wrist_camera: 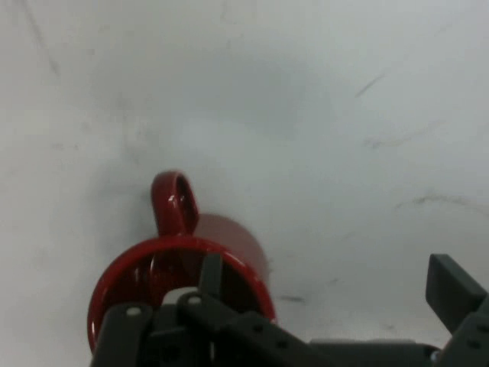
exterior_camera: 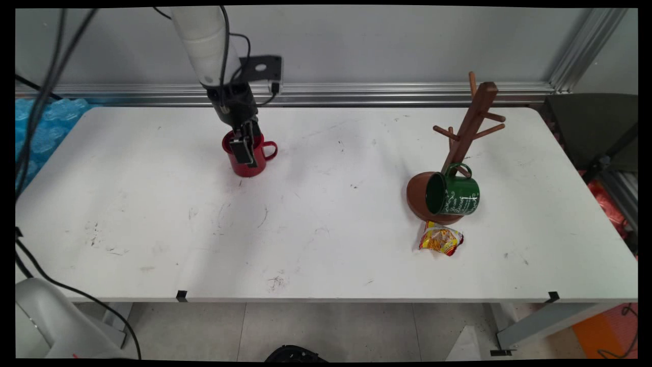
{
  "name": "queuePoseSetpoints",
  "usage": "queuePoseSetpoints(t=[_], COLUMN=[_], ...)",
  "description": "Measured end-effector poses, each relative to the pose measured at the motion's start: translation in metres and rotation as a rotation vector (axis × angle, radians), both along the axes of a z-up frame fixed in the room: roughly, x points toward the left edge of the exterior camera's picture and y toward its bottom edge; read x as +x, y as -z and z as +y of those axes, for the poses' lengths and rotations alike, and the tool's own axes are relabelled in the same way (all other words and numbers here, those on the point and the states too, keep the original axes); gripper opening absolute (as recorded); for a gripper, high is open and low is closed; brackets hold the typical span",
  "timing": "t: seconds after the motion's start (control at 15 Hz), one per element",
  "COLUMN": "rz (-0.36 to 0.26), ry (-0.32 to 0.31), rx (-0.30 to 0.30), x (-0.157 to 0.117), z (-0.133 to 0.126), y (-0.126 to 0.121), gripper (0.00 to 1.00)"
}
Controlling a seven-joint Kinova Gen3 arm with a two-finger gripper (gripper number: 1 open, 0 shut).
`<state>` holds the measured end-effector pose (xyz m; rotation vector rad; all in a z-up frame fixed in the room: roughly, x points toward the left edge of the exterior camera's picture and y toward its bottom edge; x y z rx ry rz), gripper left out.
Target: Pick up the green mug from the rack
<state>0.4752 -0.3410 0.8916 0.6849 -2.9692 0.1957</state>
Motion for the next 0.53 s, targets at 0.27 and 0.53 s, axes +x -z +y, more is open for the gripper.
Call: queuePoseSetpoints(t=[0.27, 0.53], rz=[0.08, 0.145], ry=[-0.022, -0.04], rx=[-0.022, -0.031], x=[0.006, 0.017], z=[0.019, 0.042], y=[-0.033, -0.057], gripper=[1.0, 1.0])
